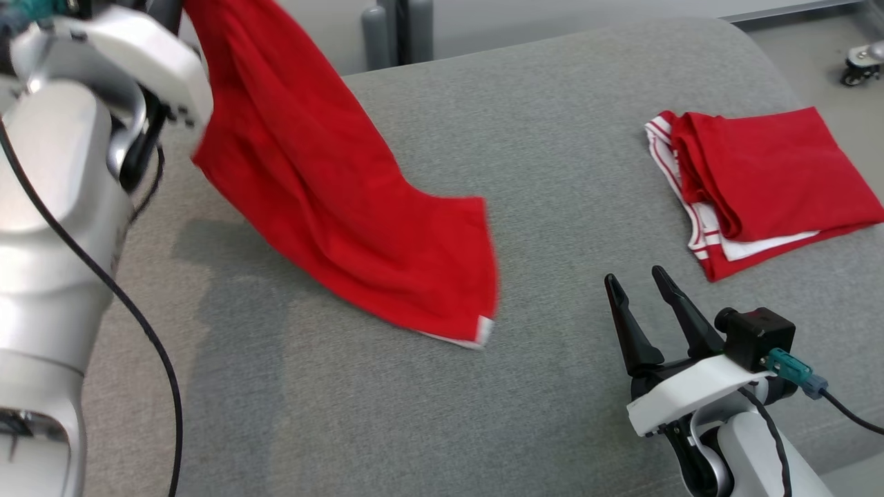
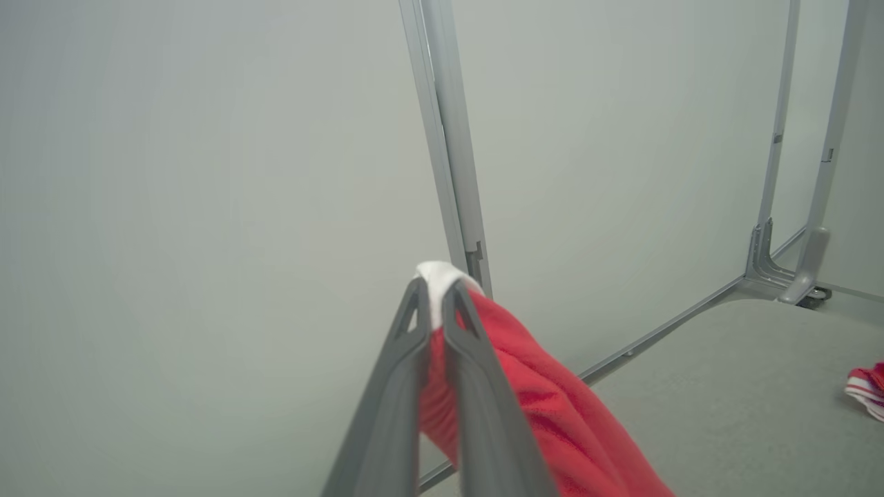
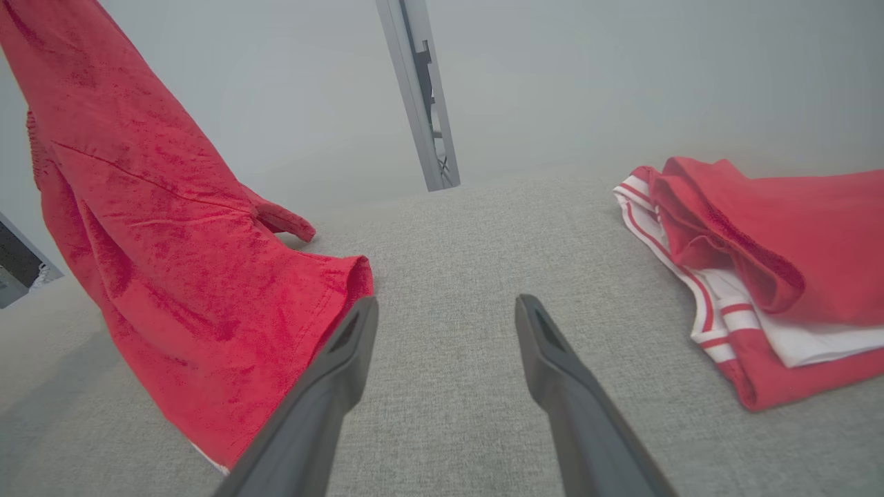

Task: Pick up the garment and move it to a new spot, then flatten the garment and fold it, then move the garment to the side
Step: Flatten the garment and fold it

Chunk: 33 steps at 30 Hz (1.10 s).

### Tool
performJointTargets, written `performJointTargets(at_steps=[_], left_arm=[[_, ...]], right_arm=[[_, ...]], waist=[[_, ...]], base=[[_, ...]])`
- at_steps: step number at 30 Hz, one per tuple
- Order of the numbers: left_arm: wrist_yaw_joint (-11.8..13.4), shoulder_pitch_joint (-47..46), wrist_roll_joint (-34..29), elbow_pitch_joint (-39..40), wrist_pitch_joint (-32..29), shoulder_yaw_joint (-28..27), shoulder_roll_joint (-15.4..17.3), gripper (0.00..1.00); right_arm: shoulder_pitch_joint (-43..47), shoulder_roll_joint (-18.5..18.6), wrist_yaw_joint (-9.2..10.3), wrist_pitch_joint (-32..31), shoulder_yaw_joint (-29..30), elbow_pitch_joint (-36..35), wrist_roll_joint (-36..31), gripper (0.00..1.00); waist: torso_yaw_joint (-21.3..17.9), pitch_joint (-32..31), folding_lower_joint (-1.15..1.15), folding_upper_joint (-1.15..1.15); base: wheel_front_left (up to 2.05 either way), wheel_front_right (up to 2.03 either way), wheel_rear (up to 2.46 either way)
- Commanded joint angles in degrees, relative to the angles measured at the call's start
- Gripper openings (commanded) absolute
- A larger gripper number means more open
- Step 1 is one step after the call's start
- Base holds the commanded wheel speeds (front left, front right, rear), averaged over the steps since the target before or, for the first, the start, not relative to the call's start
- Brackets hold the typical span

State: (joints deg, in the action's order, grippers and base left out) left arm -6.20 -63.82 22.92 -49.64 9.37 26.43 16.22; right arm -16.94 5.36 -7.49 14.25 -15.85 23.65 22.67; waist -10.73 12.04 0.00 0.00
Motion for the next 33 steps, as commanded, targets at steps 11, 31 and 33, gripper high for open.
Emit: performJointTargets(at_steps=[11,31,33], left_arm=[[3.78,-9.41,-10.07,10.73,5.7,3.59,-0.86,0.0],[-1.29,27.07,-11.82,22.95,5.71,34.77,1.14,0.0],[-1.04,28.15,-11.55,23.12,5.72,35.09,1.64,0.0]], right_arm=[[0.04,-0.47,0.0,1.08,1.18,1.57,0.04,1.0],[1.5,1.57,0.0,0.46,4.86,1.77,-2.62,1.0],[1.57,1.64,0.0,0.11,4.93,1.49,-2.78,1.0]], waist=[[-2.31,-0.09,0.0,0.0],[9.43,-1.75,0.0,0.0],[10.72,-2.22,0.0,0.0]], base=[[0.0,0.0,0.0],[0.0,0.0,0.0],[0.0,0.0,0.0]])
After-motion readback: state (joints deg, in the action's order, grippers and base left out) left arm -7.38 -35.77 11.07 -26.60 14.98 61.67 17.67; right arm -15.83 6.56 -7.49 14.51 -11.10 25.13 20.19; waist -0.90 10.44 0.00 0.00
